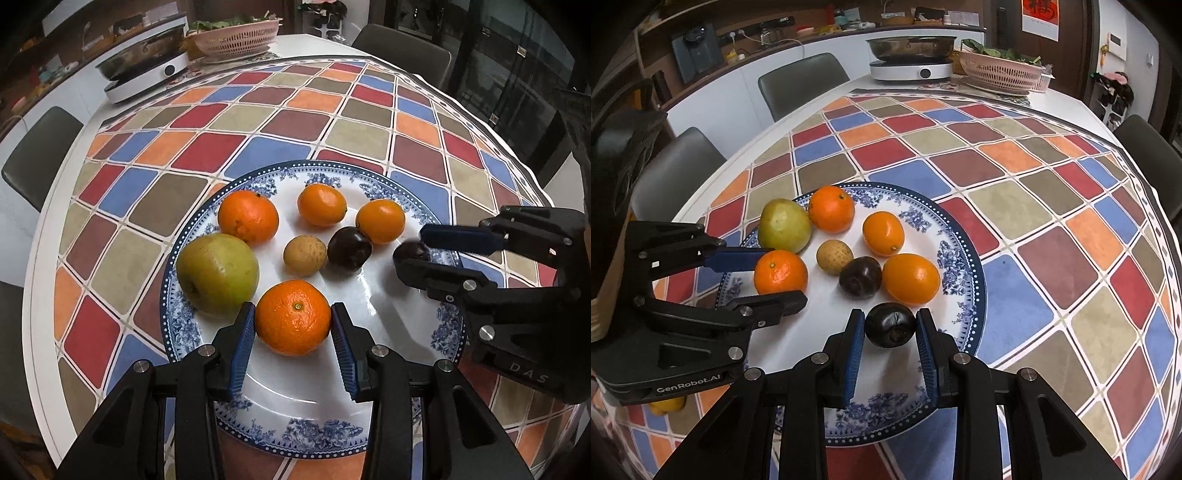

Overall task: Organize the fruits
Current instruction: 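Lower the orange and plum onto the plate and open both tools, then move both open tools toward the large yellow pomelo and small kiwi, then grasp the small kiwi with the left tool while the right tool grasps the yellow pomelo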

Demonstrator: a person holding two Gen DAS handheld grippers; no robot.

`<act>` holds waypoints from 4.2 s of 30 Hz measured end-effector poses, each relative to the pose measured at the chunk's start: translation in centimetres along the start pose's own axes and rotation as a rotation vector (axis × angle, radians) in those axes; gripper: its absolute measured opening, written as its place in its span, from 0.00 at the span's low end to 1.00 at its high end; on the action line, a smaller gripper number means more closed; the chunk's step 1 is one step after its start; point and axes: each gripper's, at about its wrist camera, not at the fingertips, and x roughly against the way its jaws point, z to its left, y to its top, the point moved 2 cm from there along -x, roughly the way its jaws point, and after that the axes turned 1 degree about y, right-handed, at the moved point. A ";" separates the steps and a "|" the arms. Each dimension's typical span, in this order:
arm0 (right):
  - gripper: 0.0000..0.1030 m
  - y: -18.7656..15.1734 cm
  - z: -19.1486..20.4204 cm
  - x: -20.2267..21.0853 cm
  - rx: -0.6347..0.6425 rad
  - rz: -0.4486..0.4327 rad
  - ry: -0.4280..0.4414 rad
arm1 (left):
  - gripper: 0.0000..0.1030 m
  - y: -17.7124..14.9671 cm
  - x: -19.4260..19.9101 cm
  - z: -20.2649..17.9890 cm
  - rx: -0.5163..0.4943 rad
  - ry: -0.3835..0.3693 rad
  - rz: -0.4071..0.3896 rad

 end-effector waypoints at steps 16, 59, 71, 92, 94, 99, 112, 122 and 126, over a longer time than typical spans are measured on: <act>0.38 -0.4 1.1 5.8 0.007 -0.111 -0.026 | 0.59 -1.7 8.5 -0.5 0.028 0.101 -0.177; 0.49 -8.7 15.6 14.6 0.202 -0.247 0.130 | 0.78 -21.8 20.8 -0.7 0.279 0.232 -0.356; 0.48 -10.6 16.5 10.0 0.218 -0.112 0.116 | 0.78 -23.0 15.8 0.3 0.230 0.141 -0.308; 0.49 -11.1 15.9 6.2 0.199 -0.015 0.078 | 0.43 -22.4 9.5 1.5 0.219 0.030 -0.190; 0.49 -11.2 15.9 6.0 0.196 -0.010 0.085 | 0.39 -22.4 9.3 1.4 0.219 0.025 -0.187; 0.49 -11.2 16.0 5.8 0.197 -0.002 0.089 | 0.29 -22.4 9.3 1.6 0.235 0.008 -0.205; 0.49 -10.5 17.8 5.1 0.242 -0.011 0.140 | 0.29 -23.7 12.0 3.8 0.330 0.091 -0.243; 0.59 -9.4 19.6 3.4 0.265 0.006 0.173 | 0.29 -24.4 12.4 5.6 0.378 0.123 -0.251; 0.59 -8.8 19.9 2.2 0.276 0.016 0.156 | 0.29 -24.5 12.2 5.9 0.386 0.130 -0.245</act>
